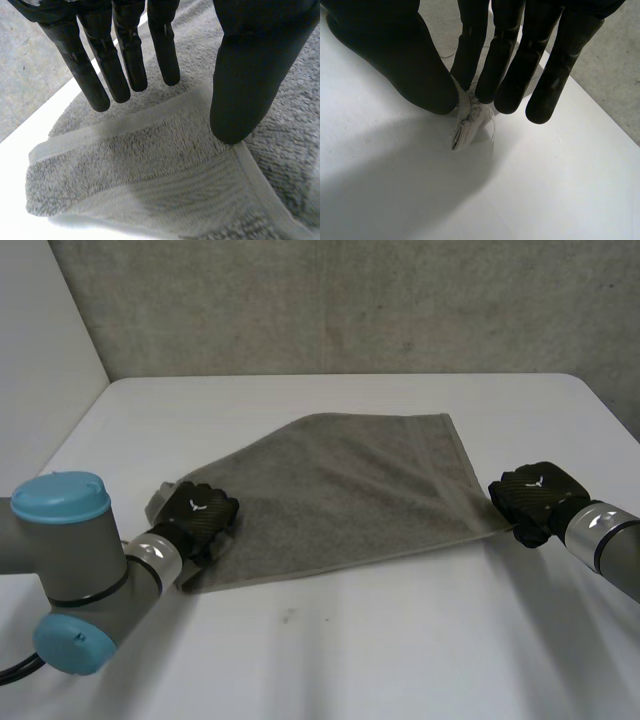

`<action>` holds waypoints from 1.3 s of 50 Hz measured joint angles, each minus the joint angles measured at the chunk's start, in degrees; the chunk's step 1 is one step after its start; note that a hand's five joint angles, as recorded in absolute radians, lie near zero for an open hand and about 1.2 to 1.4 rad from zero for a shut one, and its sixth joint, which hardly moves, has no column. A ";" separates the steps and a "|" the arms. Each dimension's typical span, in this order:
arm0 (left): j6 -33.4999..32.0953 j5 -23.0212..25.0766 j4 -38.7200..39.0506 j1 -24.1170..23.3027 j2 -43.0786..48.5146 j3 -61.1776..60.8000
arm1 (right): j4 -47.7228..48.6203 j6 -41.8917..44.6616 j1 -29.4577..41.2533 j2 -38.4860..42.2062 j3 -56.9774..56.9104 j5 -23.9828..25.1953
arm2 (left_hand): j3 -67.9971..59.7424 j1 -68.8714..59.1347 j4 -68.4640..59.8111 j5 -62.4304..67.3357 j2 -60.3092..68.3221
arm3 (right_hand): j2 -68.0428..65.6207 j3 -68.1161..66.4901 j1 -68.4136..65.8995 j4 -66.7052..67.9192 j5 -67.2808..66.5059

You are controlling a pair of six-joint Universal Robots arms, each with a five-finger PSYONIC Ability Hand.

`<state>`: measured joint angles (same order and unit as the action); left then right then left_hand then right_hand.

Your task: Fold the towel.

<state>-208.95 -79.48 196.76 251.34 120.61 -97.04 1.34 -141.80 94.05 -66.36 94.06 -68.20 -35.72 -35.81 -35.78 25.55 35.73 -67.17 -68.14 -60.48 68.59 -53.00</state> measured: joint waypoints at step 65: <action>12.54 -3.12 -6.23 7.07 -37.23 2.68 | -24.49 -0.38 -8.55 -19.84 -24.87 2.22 | -33.98 -32.56 -33.94 33.88 34.03 | -0.32 -0.19 0.00 0.02 0.00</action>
<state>-196.41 -82.60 190.53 258.41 83.39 -94.35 -23.14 -142.18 85.50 -86.20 69.18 -65.98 -69.70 -68.37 -69.71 59.43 69.76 -67.48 -68.33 -60.48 68.61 -53.00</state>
